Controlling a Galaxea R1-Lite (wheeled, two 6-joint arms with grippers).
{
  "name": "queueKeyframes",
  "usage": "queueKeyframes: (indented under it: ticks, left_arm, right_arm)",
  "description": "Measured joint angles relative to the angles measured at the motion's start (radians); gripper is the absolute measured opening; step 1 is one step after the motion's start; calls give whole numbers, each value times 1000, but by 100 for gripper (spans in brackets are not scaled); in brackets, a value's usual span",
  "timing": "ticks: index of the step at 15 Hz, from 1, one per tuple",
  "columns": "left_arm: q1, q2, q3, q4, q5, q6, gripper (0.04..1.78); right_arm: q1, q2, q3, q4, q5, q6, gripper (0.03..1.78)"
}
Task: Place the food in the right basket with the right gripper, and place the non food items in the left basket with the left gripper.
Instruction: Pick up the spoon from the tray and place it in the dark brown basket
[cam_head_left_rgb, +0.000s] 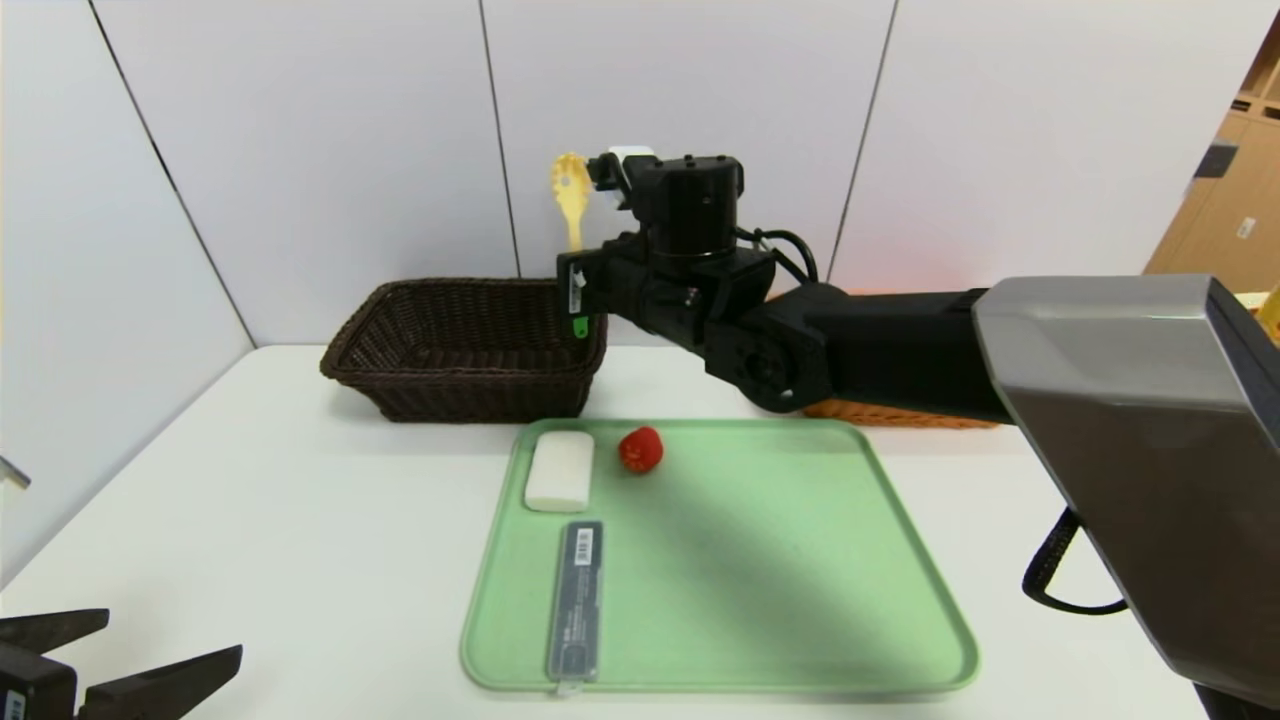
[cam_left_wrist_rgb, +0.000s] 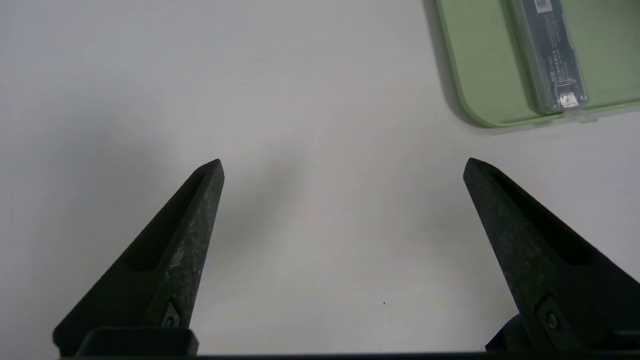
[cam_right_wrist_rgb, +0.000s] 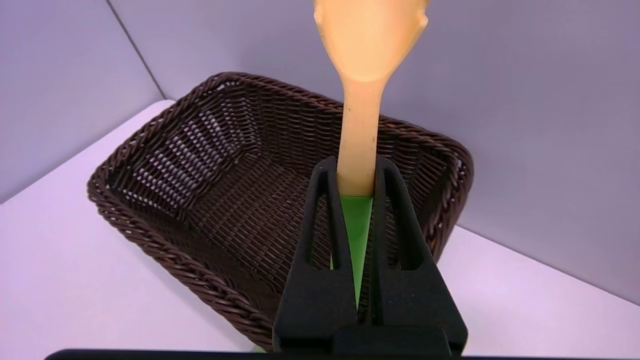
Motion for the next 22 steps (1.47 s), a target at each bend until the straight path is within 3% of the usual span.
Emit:
queueKeyframes:
  ticks: [5, 7, 18, 19, 22]
  left_arm:
    - [7, -36, 69, -1, 1, 0, 169]
    - [9, -48, 100, -4, 1, 6, 169]
    - [11, -53, 123, -8, -2, 8, 169]
    - [10, -53, 124, -8, -2, 8, 169]
    - [10, -53, 125, -8, -2, 8, 169]
  right_arm:
    - [-1, 27, 0, -134, 10, 30, 13]
    - [5, 40, 1, -142, 7, 76, 13]
    - [6, 87, 1, -143, 3, 81, 13]
    - [5, 87, 1, -141, 1, 81, 21]
    - [5, 86, 1, -141, 3, 81, 69]
